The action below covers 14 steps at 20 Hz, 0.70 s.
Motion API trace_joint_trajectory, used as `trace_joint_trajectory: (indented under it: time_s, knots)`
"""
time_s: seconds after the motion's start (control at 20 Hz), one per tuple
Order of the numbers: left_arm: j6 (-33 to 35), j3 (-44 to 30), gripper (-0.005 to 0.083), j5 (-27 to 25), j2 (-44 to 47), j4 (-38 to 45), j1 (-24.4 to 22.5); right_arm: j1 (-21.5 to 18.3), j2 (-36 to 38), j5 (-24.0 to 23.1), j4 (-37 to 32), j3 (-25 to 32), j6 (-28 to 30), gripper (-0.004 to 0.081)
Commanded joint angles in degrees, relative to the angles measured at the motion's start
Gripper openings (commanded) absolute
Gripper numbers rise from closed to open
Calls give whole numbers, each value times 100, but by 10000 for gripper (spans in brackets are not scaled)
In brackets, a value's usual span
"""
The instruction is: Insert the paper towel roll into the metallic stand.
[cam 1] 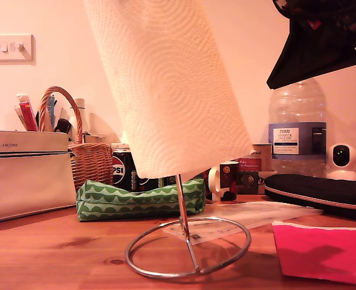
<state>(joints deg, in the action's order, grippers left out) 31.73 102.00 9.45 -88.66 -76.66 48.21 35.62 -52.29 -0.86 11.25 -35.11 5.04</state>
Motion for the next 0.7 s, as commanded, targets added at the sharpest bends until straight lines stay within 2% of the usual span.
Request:
trace_joint_trajectory:
  time_s: [0.0, 0.15, 0.35, 0.55, 0.65]
  knots:
    - [13, -50, 87, 59, -103, 66, 20, -13, -15, -17, -9, 31, 37, -11]
    - [7, -50, 215, 59, -103, 105, 20, -13, -15, -17, -13, 31, 37, -11]
    - [4, -50, 257, 79, -103, 155, 20, -13, -15, -20, -17, 31, 37, -11]
    - [-20, -50, 249, 76, -103, 118, 20, -13, -15, -20, -17, 31, 37, -11]
    - [-22, -50, 189, 39, -87, 109, 17, -13, -15, -20, -15, 31, 37, -11]
